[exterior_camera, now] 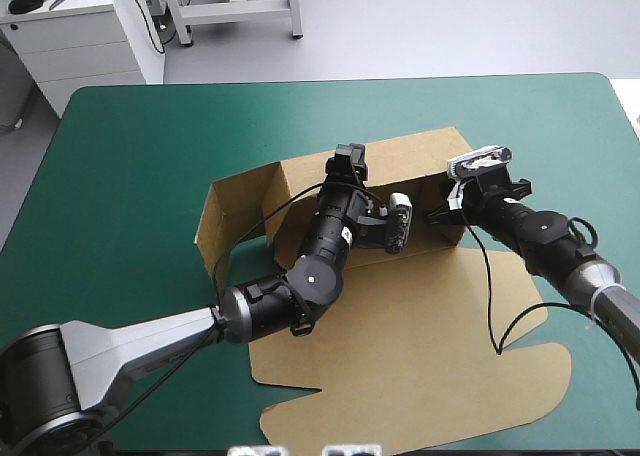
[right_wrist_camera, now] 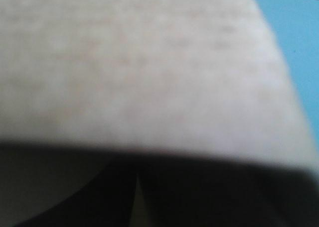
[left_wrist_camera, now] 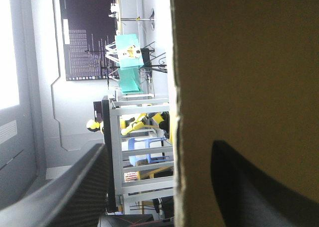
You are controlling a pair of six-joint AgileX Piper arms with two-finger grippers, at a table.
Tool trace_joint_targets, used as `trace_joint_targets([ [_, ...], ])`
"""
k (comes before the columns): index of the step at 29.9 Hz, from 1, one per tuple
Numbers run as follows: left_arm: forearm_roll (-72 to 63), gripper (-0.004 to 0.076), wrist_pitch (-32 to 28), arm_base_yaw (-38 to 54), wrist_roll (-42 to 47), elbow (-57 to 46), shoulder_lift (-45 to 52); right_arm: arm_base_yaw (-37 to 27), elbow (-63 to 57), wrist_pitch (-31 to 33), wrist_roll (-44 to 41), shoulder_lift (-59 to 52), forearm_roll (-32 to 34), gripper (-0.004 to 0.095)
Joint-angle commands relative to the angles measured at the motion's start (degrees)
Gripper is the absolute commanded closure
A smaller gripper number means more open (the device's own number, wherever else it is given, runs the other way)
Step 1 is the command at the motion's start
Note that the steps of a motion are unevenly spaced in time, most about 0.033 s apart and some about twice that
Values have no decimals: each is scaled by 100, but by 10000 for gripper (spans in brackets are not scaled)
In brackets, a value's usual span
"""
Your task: Fold the box
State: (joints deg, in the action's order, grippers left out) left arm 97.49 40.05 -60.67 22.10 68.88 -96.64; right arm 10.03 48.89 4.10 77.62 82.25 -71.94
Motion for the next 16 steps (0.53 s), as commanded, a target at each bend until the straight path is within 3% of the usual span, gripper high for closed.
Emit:
trace_joint_targets([
  [1,271,241,491,-379,95,177,261,-22,394,-193,-150,-188,-103,927],
  [11,183,272,1355,-1184,95,177,261,-159,579,-48,-638,0,-76,926],
  [13,134,357,1498,-1195,95,177,261,-159,579,-25,-789,0,-37,926],
  [16,152,574,1823,-1280,95,177,261,-159,579,3,-1016,0,137,925],
])
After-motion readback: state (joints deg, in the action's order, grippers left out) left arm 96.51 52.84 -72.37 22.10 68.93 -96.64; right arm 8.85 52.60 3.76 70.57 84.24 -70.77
